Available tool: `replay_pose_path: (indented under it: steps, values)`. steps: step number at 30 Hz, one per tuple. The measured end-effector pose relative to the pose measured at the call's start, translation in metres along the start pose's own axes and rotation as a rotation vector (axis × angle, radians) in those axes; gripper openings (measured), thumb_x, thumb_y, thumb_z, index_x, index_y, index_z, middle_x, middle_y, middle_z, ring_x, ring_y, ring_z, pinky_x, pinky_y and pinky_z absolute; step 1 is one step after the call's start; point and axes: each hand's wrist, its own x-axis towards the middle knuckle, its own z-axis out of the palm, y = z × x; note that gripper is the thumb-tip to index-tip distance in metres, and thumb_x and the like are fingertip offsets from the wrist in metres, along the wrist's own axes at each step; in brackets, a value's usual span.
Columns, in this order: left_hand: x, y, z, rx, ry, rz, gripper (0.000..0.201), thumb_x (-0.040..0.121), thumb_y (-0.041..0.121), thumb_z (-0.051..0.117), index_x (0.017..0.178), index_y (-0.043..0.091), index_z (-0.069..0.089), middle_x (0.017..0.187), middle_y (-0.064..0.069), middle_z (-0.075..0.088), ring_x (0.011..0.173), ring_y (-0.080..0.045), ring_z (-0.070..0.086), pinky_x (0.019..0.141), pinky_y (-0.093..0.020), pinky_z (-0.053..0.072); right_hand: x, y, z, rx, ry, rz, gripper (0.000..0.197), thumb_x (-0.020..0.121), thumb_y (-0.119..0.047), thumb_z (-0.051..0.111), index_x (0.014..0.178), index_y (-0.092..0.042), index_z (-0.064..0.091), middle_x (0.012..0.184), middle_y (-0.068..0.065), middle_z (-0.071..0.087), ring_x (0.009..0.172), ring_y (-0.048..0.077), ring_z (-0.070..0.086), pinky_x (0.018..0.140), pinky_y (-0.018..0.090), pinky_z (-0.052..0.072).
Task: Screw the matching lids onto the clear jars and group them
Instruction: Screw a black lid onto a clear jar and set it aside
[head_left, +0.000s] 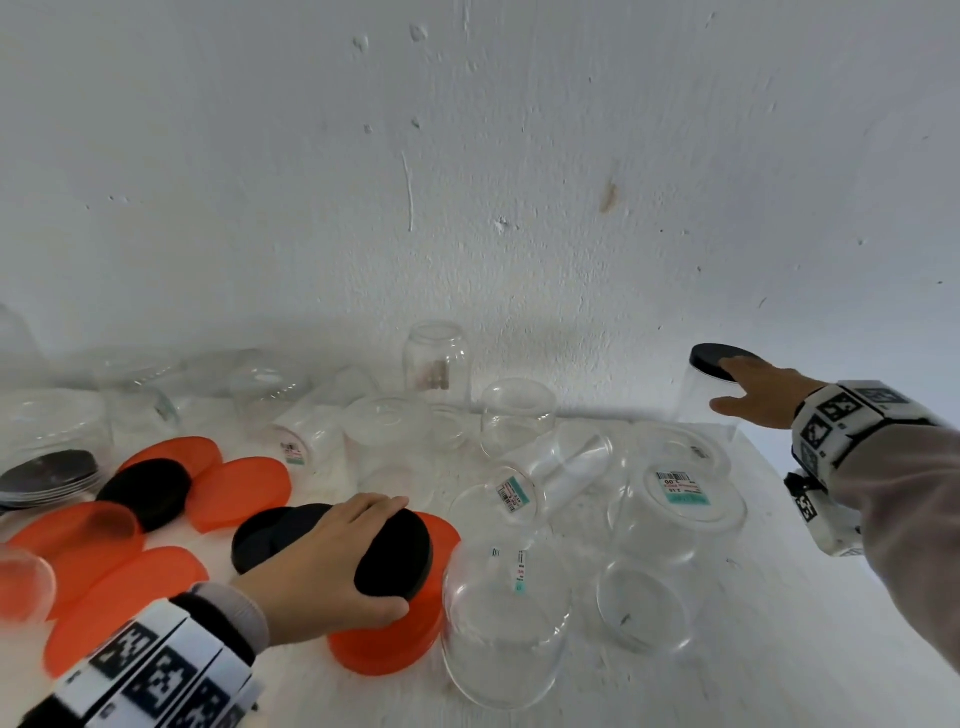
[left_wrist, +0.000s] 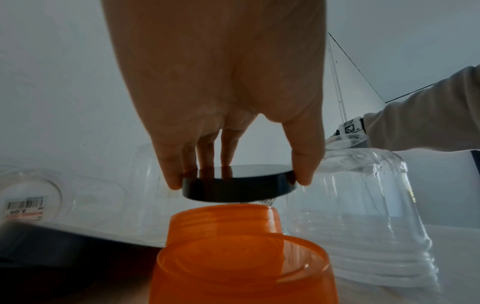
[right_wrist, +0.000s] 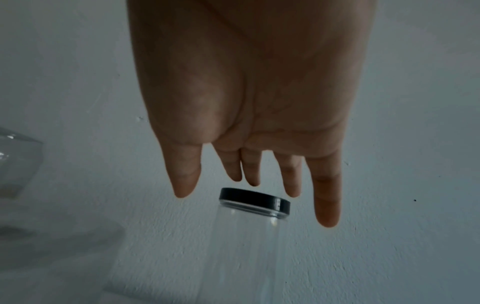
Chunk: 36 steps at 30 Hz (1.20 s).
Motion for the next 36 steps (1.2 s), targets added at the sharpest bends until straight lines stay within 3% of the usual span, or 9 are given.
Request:
replay_pose_path:
  steps: [6,10,12,15,18,23,28,32,36]
  values:
    - [-0.01,-0.002,-0.006,-0.031,0.011,0.026,0.093,0.075,0.059,0.062,0.149,0.037,0.012,0.142,0.025,0.014,0.121,0.001,0.027,0.095,-0.012,0.028,-0.039,-0.014,-0.011,0.21,-0.008,-0.14,0.064,0.096,-0.04,0.049,0.149,-0.011,0.026,0.158,0.0,0.02,0.142,0.021,0.026,0.115,0.037,0.021]
    - [-0.016,-0.004,-0.011,-0.038,0.018,0.053,0.092,0.075,0.06,0.062,0.149,0.036,0.013,0.137,0.025,0.019,0.119,0.001,0.028,0.094,-0.014,0.029,-0.082,-0.04,-0.017,0.202,-0.097,-0.162,0.057,0.092,-0.054,0.045,0.141,-0.025,0.04,0.149,-0.006,0.035,0.129,0.016,0.042,0.105,0.028,0.025]
    - [-0.02,-0.005,-0.013,-0.046,0.016,0.065,0.091,0.075,0.059,0.063,0.149,0.036,0.014,0.132,0.027,0.019,0.119,0.001,0.029,0.094,-0.014,0.028,-0.103,-0.052,-0.018,0.214,-0.151,-0.176,0.063,0.086,-0.064,0.041,0.139,-0.031,0.041,0.146,-0.007,0.039,0.118,0.011,0.046,0.103,0.027,0.03]
    - [-0.027,-0.009,-0.016,-0.066,0.015,0.078,0.091,0.076,0.059,0.063,0.149,0.035,0.015,0.135,0.026,0.021,0.122,0.0,0.029,0.097,-0.015,0.028,-0.127,-0.066,-0.015,0.154,-0.215,-0.2,0.086,0.065,-0.08,0.037,0.14,-0.037,0.038,0.148,-0.008,0.035,0.129,0.012,0.039,0.111,0.032,0.027]
    - [-0.037,-0.013,-0.018,-0.068,0.015,0.099,0.091,0.076,0.059,0.064,0.149,0.034,0.015,0.14,0.022,0.023,0.126,-0.002,0.03,0.102,-0.017,0.029,-0.142,-0.074,-0.007,0.133,-0.243,-0.213,0.093,0.062,-0.079,0.053,0.143,-0.038,0.03,0.147,-0.01,0.034,0.124,0.01,0.04,0.105,0.029,0.033]
    - [-0.051,-0.022,-0.024,-0.087,0.045,0.131,0.089,0.076,0.058,0.065,0.149,0.033,0.018,0.137,0.023,0.026,0.122,0.0,0.032,0.099,-0.016,0.03,-0.156,-0.08,-0.005,0.221,-0.162,-0.156,0.081,0.069,-0.053,0.077,0.138,-0.036,0.037,0.127,-0.009,0.045,0.108,0.011,0.048,0.08,0.021,0.04]
    - [-0.064,-0.035,-0.032,-0.099,0.082,0.155,0.091,0.076,0.06,0.064,0.149,0.032,0.019,0.143,0.019,0.028,0.124,0.0,0.033,0.096,-0.015,0.03,-0.178,-0.086,-0.016,0.238,-0.038,-0.162,0.087,0.068,-0.042,0.082,0.141,-0.029,0.035,0.124,-0.008,0.04,0.109,0.012,0.046,0.087,0.023,0.037]
    - [-0.075,-0.046,-0.038,-0.119,0.113,0.178,0.09,0.076,0.061,0.063,0.149,0.028,0.021,0.142,0.017,0.031,0.124,0.0,0.035,0.097,-0.015,0.03,-0.201,-0.097,-0.032,0.248,0.126,-0.2,0.085,0.065,-0.035,0.083,0.137,-0.031,0.038,0.133,-0.006,0.035,0.121,0.017,0.041,0.1,0.035,0.04]
    - [-0.083,-0.056,-0.043,-0.158,0.175,0.179,0.086,0.077,0.057,0.064,0.148,0.026,0.026,0.14,0.014,0.036,0.125,-0.001,0.036,0.097,-0.013,0.029,-0.219,-0.112,-0.045,0.301,0.27,-0.268,0.079,0.057,-0.04,0.082,0.124,-0.043,0.041,0.117,-0.003,0.038,0.111,0.017,0.043,0.088,0.031,0.044]
